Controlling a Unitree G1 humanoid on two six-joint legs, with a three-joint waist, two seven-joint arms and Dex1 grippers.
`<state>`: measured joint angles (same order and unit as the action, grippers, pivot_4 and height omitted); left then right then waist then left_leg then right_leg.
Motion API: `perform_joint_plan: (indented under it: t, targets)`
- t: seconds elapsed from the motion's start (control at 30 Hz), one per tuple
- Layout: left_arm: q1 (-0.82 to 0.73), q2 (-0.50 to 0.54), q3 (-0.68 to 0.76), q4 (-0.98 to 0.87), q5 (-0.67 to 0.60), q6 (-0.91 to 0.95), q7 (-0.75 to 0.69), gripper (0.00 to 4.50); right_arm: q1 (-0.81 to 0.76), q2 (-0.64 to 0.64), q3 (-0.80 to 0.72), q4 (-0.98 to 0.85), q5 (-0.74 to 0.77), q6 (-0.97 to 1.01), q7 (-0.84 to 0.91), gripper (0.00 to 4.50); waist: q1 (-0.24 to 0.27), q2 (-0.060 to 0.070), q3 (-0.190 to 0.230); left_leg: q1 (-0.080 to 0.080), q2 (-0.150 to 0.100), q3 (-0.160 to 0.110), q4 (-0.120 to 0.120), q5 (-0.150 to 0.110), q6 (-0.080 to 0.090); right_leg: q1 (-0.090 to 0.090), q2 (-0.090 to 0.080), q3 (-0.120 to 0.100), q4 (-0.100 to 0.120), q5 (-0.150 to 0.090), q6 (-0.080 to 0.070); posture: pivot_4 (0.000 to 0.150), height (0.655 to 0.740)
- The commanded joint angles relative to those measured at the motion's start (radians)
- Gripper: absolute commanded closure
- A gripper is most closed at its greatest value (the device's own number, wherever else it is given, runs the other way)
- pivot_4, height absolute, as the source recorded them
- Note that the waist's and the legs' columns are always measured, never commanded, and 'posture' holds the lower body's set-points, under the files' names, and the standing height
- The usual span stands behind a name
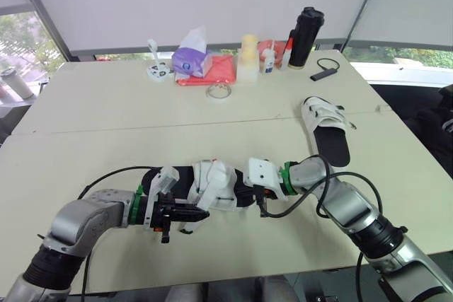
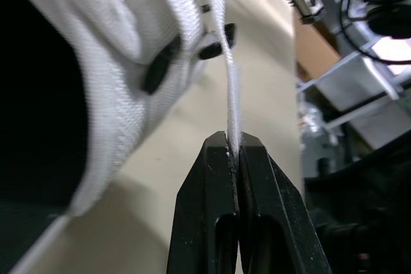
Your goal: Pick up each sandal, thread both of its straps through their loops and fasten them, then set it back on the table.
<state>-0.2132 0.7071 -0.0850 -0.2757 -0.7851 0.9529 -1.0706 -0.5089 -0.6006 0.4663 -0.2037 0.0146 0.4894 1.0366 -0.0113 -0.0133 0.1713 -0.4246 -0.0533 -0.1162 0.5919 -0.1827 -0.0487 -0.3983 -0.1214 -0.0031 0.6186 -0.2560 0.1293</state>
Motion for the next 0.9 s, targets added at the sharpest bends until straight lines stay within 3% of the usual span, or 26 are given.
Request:
perform_joint_plan:
  t: [0.03,0.2,0.33,0.6,0.9]
  targets:
    - [-0.074,-0.066,0.094,-0.015,-0.158,0.078,0.038,4.46,0.017,-0.011,0.030,0.041,-0.039,0.019,-0.005,4.50,0.002,0.000,0.000,0.000,0.000,0.000,0.000,0.000,0.000,0.000,0.000,0.000,0.000,0.000,0.000,0.150,0.7400]
    - [-0.151,-0.206,0.148,0.052,-0.231,0.102,0.145,4.46,0.011,-0.003,0.032,0.046,-0.039,0.019,-0.007,4.50,0.000,0.000,0.000,0.001,-0.001,-0.001,0.001,0.000,0.000,0.002,0.000,0.000,0.000,0.000,0.000,0.150,0.7400]
    - [-0.166,-0.324,0.135,0.115,-0.154,-0.008,0.227,4.46,0.014,-0.001,0.031,0.039,-0.038,0.024,-0.012,4.50,-0.001,-0.001,0.000,0.001,-0.001,0.000,0.001,0.000,0.000,0.002,0.001,0.000,0.001,0.000,0.001,0.150,0.7400]
    - [-0.118,-0.409,0.119,0.155,-0.118,-0.068,0.264,4.46,0.029,-0.007,0.027,0.023,-0.036,0.032,-0.020,4.50,0.000,-0.001,0.000,0.001,-0.001,-0.001,0.002,0.000,0.000,0.003,0.001,0.000,0.000,0.000,0.001,0.150,0.7400]
    - [-0.065,-0.438,0.158,0.158,-0.189,0.011,0.337,4.46,0.026,-0.008,0.028,0.024,-0.037,0.034,-0.023,4.50,0.000,-0.001,-0.001,0.004,-0.001,-0.001,0.002,0.000,0.000,0.005,0.001,0.000,0.000,0.000,0.000,0.150,0.7400]
